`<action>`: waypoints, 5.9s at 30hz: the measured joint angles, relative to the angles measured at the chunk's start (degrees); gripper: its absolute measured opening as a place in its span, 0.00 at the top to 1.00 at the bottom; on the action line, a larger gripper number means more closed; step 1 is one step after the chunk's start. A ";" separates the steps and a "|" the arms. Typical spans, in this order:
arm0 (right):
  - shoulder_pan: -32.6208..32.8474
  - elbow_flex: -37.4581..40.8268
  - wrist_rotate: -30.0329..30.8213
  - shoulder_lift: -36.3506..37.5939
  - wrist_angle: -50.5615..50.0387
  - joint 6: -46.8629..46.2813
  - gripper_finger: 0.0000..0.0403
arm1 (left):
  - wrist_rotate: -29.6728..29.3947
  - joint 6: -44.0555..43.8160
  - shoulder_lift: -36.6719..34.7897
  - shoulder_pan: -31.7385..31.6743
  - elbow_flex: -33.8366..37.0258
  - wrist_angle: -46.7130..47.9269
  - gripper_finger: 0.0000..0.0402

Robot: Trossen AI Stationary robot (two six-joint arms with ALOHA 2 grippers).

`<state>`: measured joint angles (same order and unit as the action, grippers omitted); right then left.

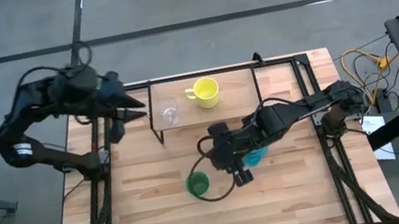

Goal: Stack small to large cups/mugs on shelf
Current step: Put the green cup on the shelf

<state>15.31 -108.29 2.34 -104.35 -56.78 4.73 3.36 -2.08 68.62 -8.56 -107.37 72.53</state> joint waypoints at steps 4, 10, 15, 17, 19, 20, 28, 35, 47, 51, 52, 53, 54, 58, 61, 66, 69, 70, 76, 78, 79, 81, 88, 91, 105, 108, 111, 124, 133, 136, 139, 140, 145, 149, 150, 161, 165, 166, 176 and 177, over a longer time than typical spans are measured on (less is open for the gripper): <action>1.24 -0.02 -1.41 -2.24 6.19 0.27 0.70 | -1.45 -0.56 -2.86 -0.02 0.00 0.00 0.74; 2.80 -0.30 -1.04 -7.03 9.36 -0.73 0.69 | -1.45 -0.53 -5.47 -0.04 0.00 0.17 0.74; 2.80 -2.08 -0.76 -11.15 10.38 -6.81 0.69 | -1.43 -0.53 -7.16 -0.04 0.00 0.78 0.74; 2.83 -3.44 -0.81 -13.01 10.85 -6.97 0.69 | -1.38 -0.53 -7.64 -0.04 0.07 0.81 0.74; 2.88 -5.06 -1.02 -14.95 10.32 -6.63 0.69 | -1.34 -0.53 -8.03 -0.04 0.13 1.18 0.74; 2.95 -5.75 -1.25 -15.78 10.16 -6.44 0.69 | -1.33 -0.53 -8.17 -0.04 0.13 1.33 0.74; 3.19 -10.73 -2.74 -20.52 6.98 -7.35 0.69 | -1.14 -0.26 -8.81 -0.04 0.30 2.22 0.74; 3.19 -10.36 -2.77 -21.11 5.32 -10.32 0.69 | -1.14 2.43 -8.40 -0.04 0.79 2.12 0.74; 3.19 -9.43 -2.81 -21.07 1.52 -12.98 0.70 | -0.99 2.82 -7.21 0.00 0.83 0.92 0.74; 3.19 -9.23 -2.79 -21.07 1.59 -12.30 0.70 | -0.99 2.83 -7.21 0.00 0.79 0.84 0.74; 3.19 -9.21 -2.79 -21.07 1.64 -12.26 0.70 | -0.99 2.83 -7.21 0.00 0.79 0.83 0.74; 3.19 -9.18 -2.79 -21.07 1.65 -12.26 0.70 | -0.98 2.81 -7.22 0.00 0.79 0.78 0.74; 3.19 -9.15 -2.79 -21.07 1.65 -12.26 0.70 | -0.99 2.81 -7.38 0.00 0.80 0.72 0.74; 3.17 -8.75 -2.79 -21.07 1.76 -12.21 0.71 | -0.99 2.81 -7.54 0.00 0.68 0.31 0.74; 3.17 -7.89 -2.79 -21.07 1.83 -12.18 0.72 | -0.99 2.81 -7.53 -0.02 0.66 -0.44 0.74; 3.17 -6.61 -2.77 -21.10 3.15 -12.22 0.73 | -0.99 2.81 -7.54 -0.04 0.68 -0.50 0.74; 3.17 -6.14 -2.77 -21.10 4.29 -12.22 0.73 | -0.99 2.79 -7.44 -0.04 0.68 -0.85 0.74; 3.17 -5.93 -2.74 -21.10 4.79 -12.19 0.73 | -0.99 2.79 -7.50 -0.04 0.70 -1.03 0.74; 3.17 -5.58 -2.31 -21.10 5.22 -10.96 0.76 | -0.99 2.79 -7.48 -0.04 0.76 -1.58 0.74; 3.17 -5.55 -2.28 -21.10 5.17 -10.79 0.79 | -0.99 2.79 -7.50 -0.04 0.74 -1.60 0.74; 3.17 -5.55 -2.29 -21.10 5.16 -10.74 0.82 | -0.99 2.79 -7.49 -0.04 0.74 -1.63 0.74; 3.17 -5.48 -2.31 -21.10 5.11 -10.75 0.88 | -0.99 2.79 -7.48 -0.04 0.74 -1.68 0.74; 2.92 -5.44 1.09 -20.41 -1.14 -14.66 0.97 | -0.99 2.77 -7.54 -0.04 0.70 -1.64 0.74; 2.91 -5.57 2.59 -18.99 -5.49 -17.57 0.97 | -0.99 2.77 -7.59 -0.04 0.70 -1.62 0.74; 1.89 -7.76 13.77 -1.67 -18.74 -25.36 0.97 | -1.01 2.83 -6.54 0.00 0.79 -1.78 0.74; 0.89 -7.74 16.91 1.24 -24.03 -27.73 0.97 | -1.01 2.81 -6.12 0.00 0.79 -1.84 0.74; -0.12 -7.63 20.43 3.22 -26.95 -27.83 0.97 | -1.01 2.81 -5.60 0.00 0.79 -1.88 0.74; -9.95 -7.63 23.22 4.98 -31.96 -23.64 0.97 | -1.01 2.36 -3.11 -0.04 0.64 -3.17 0.74; -15.80 -7.63 22.85 4.94 -31.93 -17.60 0.97 | -1.32 2.42 -2.03 -0.07 0.57 -3.11 0.74; -17.14 -7.63 20.49 4.94 -31.65 -14.75 0.97 | -2.97 2.44 -1.84 -0.07 0.59 -3.10 0.74; -18.37 -7.63 17.51 4.94 -31.64 -13.00 0.97 | -4.45 2.65 -1.71 -0.07 0.56 -3.10 0.74; -18.67 -7.63 16.92 4.94 -31.65 -12.28 0.97 | -4.91 2.82 -1.71 -0.07 0.51 -3.12 0.74; -19.83 -7.63 16.03 4.94 -31.60 -9.57 0.97 | -5.47 3.03 -1.60 -0.07 0.55 -3.40 0.74; -21.31 -7.63 11.28 4.94 -31.60 -8.25 0.97 | -5.45 3.03 -1.51 -0.07 0.57 -3.48 0.74; -21.63 -7.62 9.98 4.94 -31.56 -7.88 0.97 | -5.45 3.03 -1.49 -0.07 0.59 -3.49 0.74; -23.93 -7.40 7.74 4.94 -31.28 -5.83 0.97 | -5.45 3.02 -1.42 -0.07 0.57 -3.57 0.74; -24.26 -7.30 5.64 4.94 -31.25 -5.47 0.97 | -5.45 3.01 -1.42 -0.07 0.57 -3.61 0.74; -24.41 -7.24 4.32 4.94 -31.22 -5.20 0.97 | -5.45 3.01 -1.42 -0.07 0.57 -3.63 0.74; -25.59 -6.68 3.67 4.94 -31.13 -4.39 0.97 | -5.41 2.99 -1.47 -0.07 0.57 -4.68 0.74; -25.84 -6.64 3.68 4.94 -31.13 -4.22 0.97 | -5.41 2.99 -1.47 -0.07 0.57 -4.68 0.74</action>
<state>-10.54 -114.93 6.02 -99.42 -87.91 0.52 -2.05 0.91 67.16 -8.62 -106.80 67.85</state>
